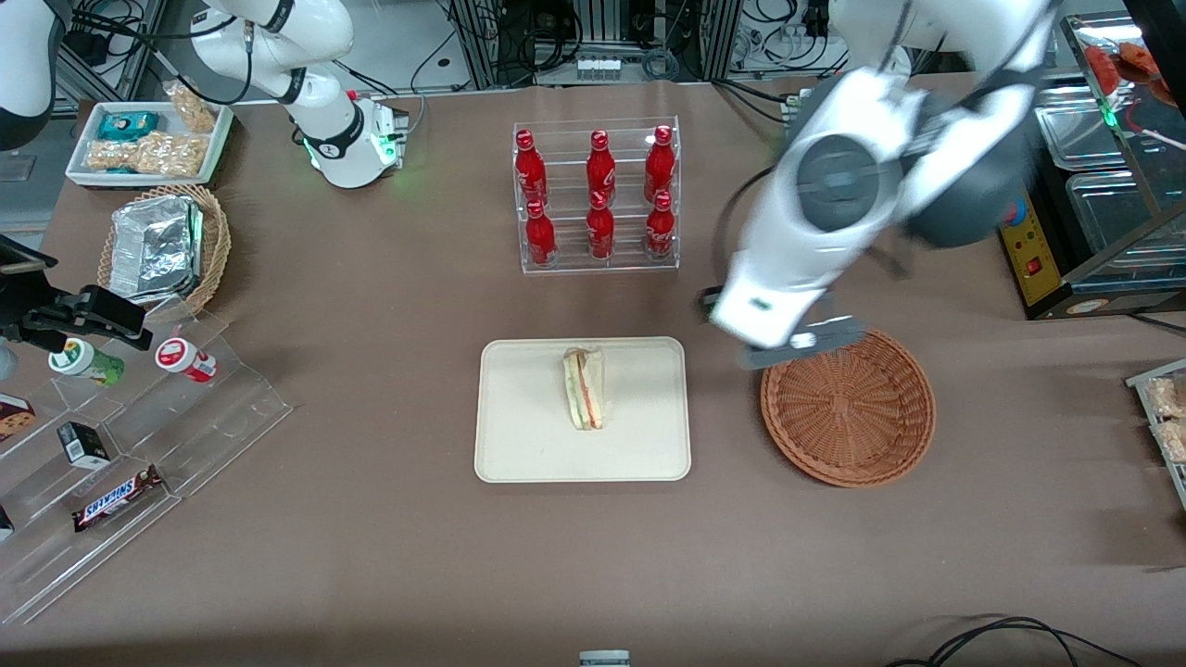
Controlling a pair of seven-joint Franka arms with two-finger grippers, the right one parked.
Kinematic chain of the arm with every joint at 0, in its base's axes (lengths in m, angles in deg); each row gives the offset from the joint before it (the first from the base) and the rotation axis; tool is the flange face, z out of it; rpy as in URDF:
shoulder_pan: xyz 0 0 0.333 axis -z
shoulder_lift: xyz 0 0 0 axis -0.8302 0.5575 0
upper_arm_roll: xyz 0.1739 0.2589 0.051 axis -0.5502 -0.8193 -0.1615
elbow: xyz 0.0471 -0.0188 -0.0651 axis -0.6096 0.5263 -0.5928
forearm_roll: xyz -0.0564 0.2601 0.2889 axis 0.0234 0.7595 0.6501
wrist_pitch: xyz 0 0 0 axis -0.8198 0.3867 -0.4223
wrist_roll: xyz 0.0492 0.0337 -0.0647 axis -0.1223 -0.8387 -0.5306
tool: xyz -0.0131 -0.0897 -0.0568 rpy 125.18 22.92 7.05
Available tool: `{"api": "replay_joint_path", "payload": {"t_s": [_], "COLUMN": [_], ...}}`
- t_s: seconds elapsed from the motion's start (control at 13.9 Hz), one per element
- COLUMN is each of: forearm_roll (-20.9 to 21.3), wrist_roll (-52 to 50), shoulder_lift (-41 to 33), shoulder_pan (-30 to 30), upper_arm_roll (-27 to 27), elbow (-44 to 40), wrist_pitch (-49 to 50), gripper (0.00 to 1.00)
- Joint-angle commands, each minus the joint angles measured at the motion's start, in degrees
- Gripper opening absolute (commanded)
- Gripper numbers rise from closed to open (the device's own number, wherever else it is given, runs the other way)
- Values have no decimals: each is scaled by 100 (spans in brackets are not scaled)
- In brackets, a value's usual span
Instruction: Place sandwich from basket to tray
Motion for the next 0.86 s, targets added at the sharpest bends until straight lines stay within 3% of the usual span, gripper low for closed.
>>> {"api": "replay_joint_path", "payload": {"t_s": [0.0, 0.29, 0.58, 0.79], "forearm_roll": [-139, -131, -202, -183], "wrist_roll": [573, 1766, 1953, 2032], "shoulder_lift": [-741, -1190, -1199, -1927], "shoulder_pan": [-828, -1664, -1737, -1745], "upper_arm_roll": [26, 17, 17, 8], "elbow": [413, 404, 219, 1165], "wrist_pitch": [733, 1158, 931, 352], "gripper": [100, 100, 100, 100]}}
